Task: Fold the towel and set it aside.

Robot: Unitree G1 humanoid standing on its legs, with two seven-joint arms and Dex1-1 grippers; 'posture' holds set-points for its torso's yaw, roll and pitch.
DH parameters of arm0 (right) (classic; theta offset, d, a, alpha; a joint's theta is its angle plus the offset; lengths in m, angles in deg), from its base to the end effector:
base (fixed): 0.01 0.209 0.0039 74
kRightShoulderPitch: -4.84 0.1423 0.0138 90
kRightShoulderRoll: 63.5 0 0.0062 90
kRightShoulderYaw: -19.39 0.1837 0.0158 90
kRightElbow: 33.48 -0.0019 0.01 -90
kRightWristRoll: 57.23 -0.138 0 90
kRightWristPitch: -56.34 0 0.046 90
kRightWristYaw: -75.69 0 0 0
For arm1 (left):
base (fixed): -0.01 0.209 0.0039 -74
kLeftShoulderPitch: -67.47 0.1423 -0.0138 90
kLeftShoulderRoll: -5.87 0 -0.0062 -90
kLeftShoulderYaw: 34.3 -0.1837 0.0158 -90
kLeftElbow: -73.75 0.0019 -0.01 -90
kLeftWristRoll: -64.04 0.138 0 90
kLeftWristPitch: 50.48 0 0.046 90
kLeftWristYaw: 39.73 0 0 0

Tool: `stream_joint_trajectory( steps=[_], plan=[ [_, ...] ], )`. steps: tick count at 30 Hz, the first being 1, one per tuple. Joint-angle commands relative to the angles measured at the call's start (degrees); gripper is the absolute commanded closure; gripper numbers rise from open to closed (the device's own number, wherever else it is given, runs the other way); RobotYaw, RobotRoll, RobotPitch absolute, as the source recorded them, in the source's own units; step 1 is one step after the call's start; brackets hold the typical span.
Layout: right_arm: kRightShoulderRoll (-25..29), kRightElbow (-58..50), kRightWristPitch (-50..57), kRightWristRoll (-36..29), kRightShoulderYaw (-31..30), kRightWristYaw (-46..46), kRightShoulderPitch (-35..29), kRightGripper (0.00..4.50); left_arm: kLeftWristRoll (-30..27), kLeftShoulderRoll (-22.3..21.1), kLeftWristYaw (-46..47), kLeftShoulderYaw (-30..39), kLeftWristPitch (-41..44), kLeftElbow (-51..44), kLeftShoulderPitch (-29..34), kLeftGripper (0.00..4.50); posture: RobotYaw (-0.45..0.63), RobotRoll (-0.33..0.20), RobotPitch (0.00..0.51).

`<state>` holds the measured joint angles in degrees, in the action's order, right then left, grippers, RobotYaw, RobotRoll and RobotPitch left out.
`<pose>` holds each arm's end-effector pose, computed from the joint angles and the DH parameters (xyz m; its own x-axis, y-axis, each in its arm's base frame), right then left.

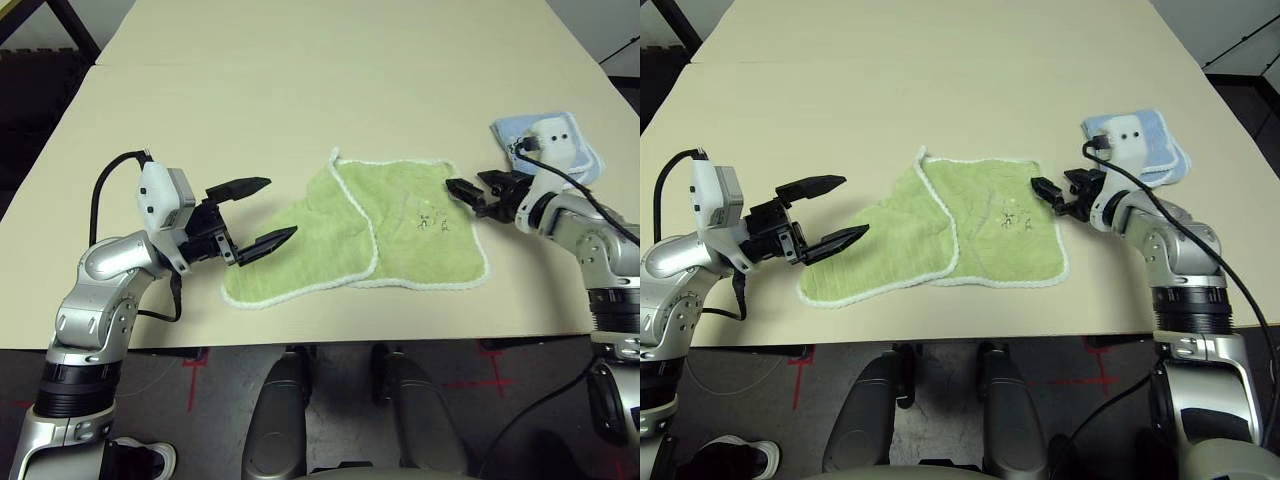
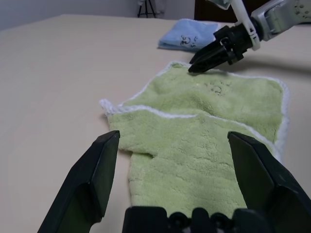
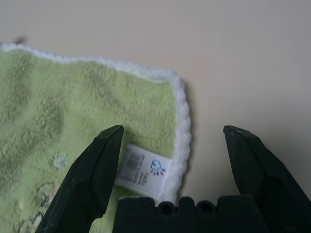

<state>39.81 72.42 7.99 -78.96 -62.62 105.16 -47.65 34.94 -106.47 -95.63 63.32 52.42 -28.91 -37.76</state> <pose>0.3036 -0.2456 0.1650 0.8799 0.4013 -0.2544 -0.3848 0.9160 0.1139 0.2341 0.2485 0.1809 0.5214 -0.8532 0.0148 0.8018 0.4958 0.3337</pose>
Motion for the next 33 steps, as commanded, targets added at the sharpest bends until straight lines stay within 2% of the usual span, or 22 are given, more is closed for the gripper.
stream_joint_trajectory(
  steps=[1, 11, 20, 25, 32, 33],
  plan=[
    [-1.1, 5.3, 0.1, 1.2, -0.2, -0.6, 0.9, 0.03, 0.2, -0.2, -0.1, -0.9, 0.6, -1.2, 0.5, 0.00, 0.03, 0.000, 0.254],
    [-3.5, 14.8, -0.8, 2.3, -1.7, 2.5, 8.4, 0.03, 0.4, -0.3, -0.3, -1.1, 1.1, -1.2, 0.2, 0.00, 0.04, 0.000, 0.258],
    [-1.4, 14.1, 4.0, 4.7, -6.2, 7.1, 10.0, 0.03, 0.5, -0.2, -0.5, -1.5, 1.1, -0.6, -0.7, 0.00, 0.03, 0.000, 0.258],
    [1.0, 10.8, 5.9, 6.1, -8.7, 9.2, 8.3, 1.72, 0.5, 0.0, -0.4, -1.8, 1.0, -0.4, -1.0, 0.00, 0.02, 0.000, 0.263],
    [1.7, 7.8, 5.2, 5.9, -7.2, 9.4, 7.8, 4.33, 0.5, 0.2, -0.1, -2.2, 1.2, -0.5, -1.0, 0.00, 0.02, 0.000, 0.268],
    [1.7, 7.3, 4.4, 5.9, -6.9, 9.4, 7.9, 4.45, 0.5, 0.2, -0.1, -2.2, 1.3, -0.4, -1.1, 0.00, 0.02, 0.000, 0.268]
  ],
)
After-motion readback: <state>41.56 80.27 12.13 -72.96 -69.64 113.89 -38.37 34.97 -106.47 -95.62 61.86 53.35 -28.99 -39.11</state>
